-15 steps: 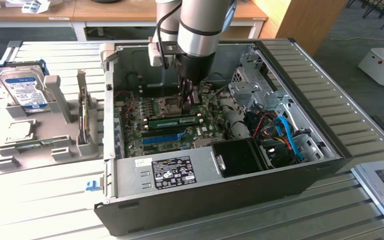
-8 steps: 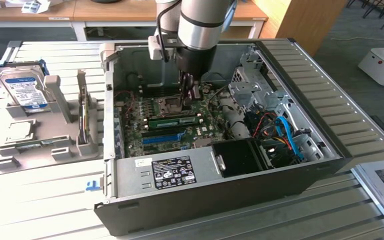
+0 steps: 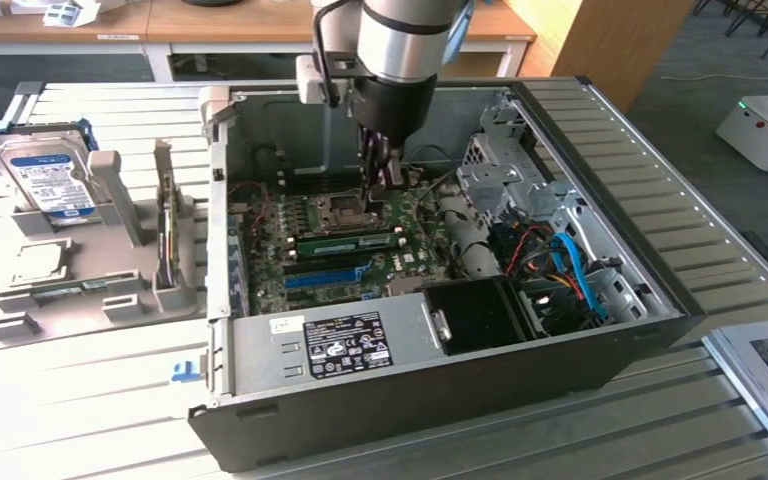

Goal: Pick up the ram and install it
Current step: 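Insert the ram into the slot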

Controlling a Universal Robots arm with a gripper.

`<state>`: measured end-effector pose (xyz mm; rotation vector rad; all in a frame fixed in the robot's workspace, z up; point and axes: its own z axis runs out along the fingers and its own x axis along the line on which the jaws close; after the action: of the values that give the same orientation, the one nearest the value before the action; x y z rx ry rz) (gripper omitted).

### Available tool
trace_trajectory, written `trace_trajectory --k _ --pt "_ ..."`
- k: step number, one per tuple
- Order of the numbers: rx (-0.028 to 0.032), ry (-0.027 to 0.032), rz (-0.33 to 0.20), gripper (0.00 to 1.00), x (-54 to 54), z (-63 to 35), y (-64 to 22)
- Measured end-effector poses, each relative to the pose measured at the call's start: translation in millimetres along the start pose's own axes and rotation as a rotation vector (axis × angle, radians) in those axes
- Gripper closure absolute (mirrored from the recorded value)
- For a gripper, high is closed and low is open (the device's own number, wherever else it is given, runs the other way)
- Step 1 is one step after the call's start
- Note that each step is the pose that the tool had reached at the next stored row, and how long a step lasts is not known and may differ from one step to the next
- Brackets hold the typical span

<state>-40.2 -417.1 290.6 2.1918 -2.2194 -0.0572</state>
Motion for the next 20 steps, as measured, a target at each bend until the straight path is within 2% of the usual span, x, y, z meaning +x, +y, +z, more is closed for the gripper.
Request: trace_trajectory --k 10,20 --pt "0.0003 0.0195 0.001 0.75 -0.2 -19.9 0.8" --pt "0.0007 0.0470 0.002 0.75 -0.4 -38.0 1.6"
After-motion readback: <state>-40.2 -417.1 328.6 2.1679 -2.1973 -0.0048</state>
